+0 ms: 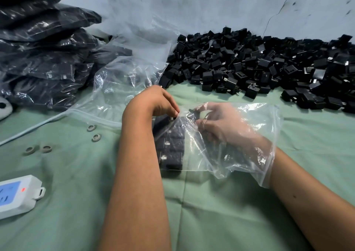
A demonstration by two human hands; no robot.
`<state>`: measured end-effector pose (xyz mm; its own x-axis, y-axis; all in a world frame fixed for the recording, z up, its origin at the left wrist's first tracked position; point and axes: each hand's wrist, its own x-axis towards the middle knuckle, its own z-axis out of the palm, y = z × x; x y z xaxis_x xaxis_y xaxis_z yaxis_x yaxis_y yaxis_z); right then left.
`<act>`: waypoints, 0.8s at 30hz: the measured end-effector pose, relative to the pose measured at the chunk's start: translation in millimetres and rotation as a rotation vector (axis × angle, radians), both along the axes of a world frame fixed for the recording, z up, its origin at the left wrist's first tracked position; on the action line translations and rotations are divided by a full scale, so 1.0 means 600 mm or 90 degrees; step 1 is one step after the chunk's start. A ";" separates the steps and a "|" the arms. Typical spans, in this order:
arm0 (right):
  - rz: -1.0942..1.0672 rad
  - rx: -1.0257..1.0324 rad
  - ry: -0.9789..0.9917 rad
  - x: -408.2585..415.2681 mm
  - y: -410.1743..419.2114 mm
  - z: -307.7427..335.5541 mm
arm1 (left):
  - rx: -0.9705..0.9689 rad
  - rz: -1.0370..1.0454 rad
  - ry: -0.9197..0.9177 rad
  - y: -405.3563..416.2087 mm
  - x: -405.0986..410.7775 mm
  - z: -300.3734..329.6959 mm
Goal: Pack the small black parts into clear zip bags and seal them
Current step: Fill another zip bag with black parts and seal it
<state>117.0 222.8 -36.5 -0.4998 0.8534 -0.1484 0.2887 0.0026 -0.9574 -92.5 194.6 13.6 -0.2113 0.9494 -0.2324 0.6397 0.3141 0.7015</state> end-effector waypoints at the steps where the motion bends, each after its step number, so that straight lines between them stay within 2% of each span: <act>1: -0.017 -0.020 0.020 -0.006 -0.004 -0.001 | -0.003 0.000 0.003 0.001 -0.001 0.000; 9: -0.104 -0.060 0.084 -0.028 -0.019 -0.006 | -0.021 -0.003 0.004 0.007 -0.004 -0.002; 10: -0.116 -0.024 0.059 -0.027 -0.017 -0.006 | -0.022 -0.003 0.001 0.007 -0.004 -0.002; 14: -0.077 0.300 -0.107 -0.037 -0.013 -0.008 | -0.022 -0.014 -0.003 0.003 -0.003 0.001; 16: -0.046 0.384 -0.189 -0.038 -0.010 -0.012 | -0.017 -0.005 -0.012 0.000 -0.001 0.002; 18: -0.037 0.424 -0.205 -0.031 -0.008 -0.017 | 0.011 0.049 -0.018 0.003 -0.002 -0.001; 19: -0.048 0.390 -0.159 -0.026 -0.006 -0.020 | 0.034 0.091 -0.008 0.005 -0.003 -0.004; 22: -0.091 -0.009 0.079 -0.019 -0.010 -0.028 | 0.089 0.207 0.020 0.015 -0.012 -0.015; 24: -0.054 -0.139 0.170 -0.021 -0.007 -0.034 | 0.083 0.234 0.016 0.017 -0.014 -0.023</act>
